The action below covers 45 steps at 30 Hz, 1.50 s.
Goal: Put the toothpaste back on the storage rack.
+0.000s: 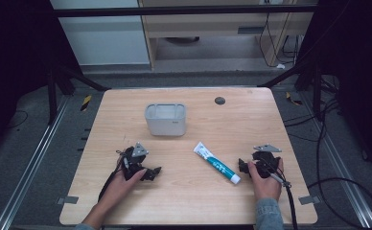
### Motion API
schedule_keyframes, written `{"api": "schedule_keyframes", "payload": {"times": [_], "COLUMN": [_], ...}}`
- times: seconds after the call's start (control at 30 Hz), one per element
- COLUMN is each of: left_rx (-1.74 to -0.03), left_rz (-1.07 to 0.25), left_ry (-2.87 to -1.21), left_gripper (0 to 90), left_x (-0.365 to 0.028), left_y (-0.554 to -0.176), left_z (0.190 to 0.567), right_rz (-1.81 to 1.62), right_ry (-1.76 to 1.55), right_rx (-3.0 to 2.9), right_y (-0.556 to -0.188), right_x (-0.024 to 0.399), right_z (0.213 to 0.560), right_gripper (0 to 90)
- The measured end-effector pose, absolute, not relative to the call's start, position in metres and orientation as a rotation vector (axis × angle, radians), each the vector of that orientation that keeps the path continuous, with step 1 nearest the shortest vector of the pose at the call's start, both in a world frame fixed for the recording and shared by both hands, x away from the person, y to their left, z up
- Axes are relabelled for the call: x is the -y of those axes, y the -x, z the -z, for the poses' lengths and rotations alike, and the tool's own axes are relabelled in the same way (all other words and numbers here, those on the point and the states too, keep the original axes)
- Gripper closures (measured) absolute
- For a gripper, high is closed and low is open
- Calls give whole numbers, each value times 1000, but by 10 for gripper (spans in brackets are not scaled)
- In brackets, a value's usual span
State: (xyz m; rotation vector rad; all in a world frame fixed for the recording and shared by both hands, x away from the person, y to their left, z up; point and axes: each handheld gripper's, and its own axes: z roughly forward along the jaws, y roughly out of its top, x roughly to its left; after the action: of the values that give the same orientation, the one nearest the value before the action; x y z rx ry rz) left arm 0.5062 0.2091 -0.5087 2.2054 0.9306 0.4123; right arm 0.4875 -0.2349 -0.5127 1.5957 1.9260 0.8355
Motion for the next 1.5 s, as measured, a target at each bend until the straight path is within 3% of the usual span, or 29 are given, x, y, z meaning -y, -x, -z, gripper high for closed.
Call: {"api": "schedule_keyframes", "payload": {"times": [0.77,0.9,1.13,1.2,1.5], "left_rx": [-929,-929,-932,-932,-931], "left_rz": [-413,-412,-415,-415,-415], "left_ry": [-2207,-2207,-2204,-2204,-2207], "left_gripper": [0,0,0,0,0], "left_x": [-210,-210,-209,-209,-209], "left_y": [-506,-506,-508,-508,-507], "left_z": [509,509,509,509,509], "right_rz": [-827,-806,-784,-800,-814], "right_ry": [-1597,-1586,-1444,-1370,-1240], "right_rx": [-1920,-1909,-1948,-1993,-2112], "right_y": [-488,-483,-470,-463,-463], "right_x": [233,235,220,205,169], "right_z": [513,507,479,457,432], "right_gripper": [16,177,189,216,272]}}
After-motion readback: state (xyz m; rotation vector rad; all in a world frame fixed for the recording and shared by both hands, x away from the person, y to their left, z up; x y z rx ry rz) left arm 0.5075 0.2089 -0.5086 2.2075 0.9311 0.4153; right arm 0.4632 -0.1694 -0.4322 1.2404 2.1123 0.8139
